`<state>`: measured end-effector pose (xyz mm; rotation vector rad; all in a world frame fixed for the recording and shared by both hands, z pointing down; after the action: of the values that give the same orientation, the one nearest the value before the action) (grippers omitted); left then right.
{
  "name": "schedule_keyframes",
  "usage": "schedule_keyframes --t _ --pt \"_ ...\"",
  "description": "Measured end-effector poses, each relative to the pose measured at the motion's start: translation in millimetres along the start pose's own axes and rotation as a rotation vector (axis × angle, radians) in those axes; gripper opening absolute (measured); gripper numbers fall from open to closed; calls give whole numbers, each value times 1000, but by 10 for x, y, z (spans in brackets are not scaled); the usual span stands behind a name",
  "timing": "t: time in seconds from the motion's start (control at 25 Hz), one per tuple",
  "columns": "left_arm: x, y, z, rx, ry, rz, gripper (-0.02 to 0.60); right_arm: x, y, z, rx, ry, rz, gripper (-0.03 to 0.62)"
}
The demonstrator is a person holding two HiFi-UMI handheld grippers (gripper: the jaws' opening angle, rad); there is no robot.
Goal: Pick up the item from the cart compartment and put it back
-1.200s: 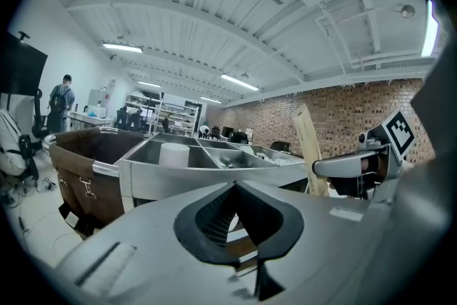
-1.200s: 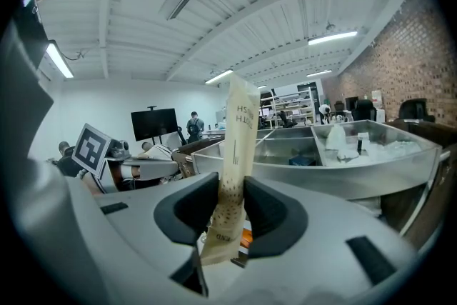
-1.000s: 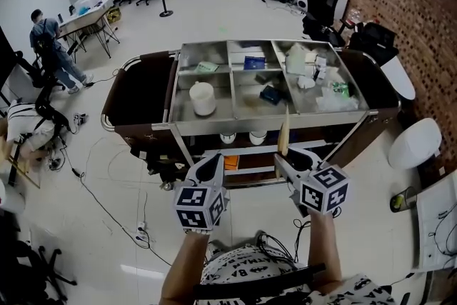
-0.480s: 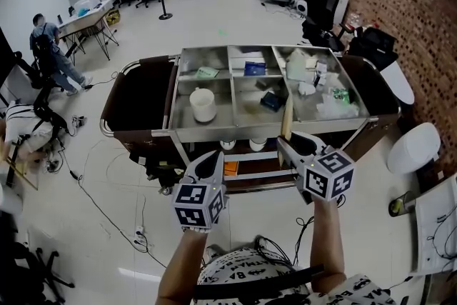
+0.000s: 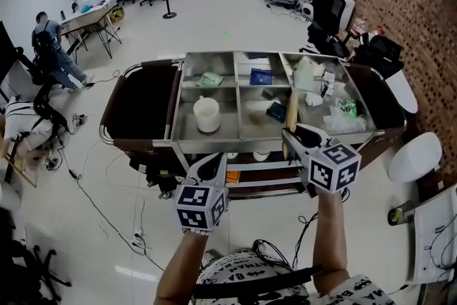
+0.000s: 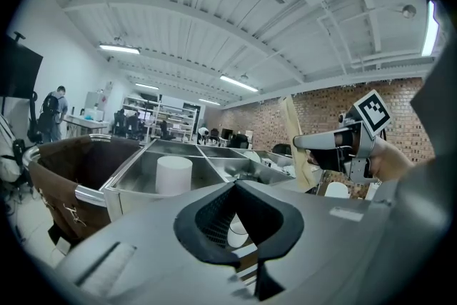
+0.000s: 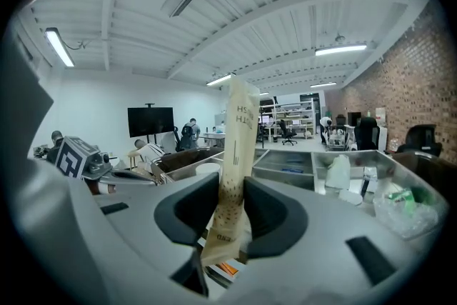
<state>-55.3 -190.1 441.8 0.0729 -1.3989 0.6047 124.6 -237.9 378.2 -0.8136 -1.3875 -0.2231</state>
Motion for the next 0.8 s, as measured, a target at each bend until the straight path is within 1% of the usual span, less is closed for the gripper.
schedule_keyframes --t 0.2,0.52,0.64,0.8 --pt "-130 -122 45 1 2 -3 -3 -146 -199 -134 -15 13 27 115" --pt "-353 -241 106 -5 14 19 -3 -408 -558 -394 -20 68 128 115" --pt "-408 -286 149 -10 23 25 -3 -408 -729 -471 -29 85 193 115" --pt "-382 -340 144 -6 29 40 -3 -191 -1004 -564 -58 117 319 115"
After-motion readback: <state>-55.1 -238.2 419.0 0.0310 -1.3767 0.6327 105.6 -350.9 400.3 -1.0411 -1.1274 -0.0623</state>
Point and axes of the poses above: the fingertips, and each gripper's own axes: y backward along the fingers, z to its left, x out of its underside, the point moved 2 cm from there along y, backward along the fingers, and after that the axes turned 6 degrees about z, right-handed, at the moved point
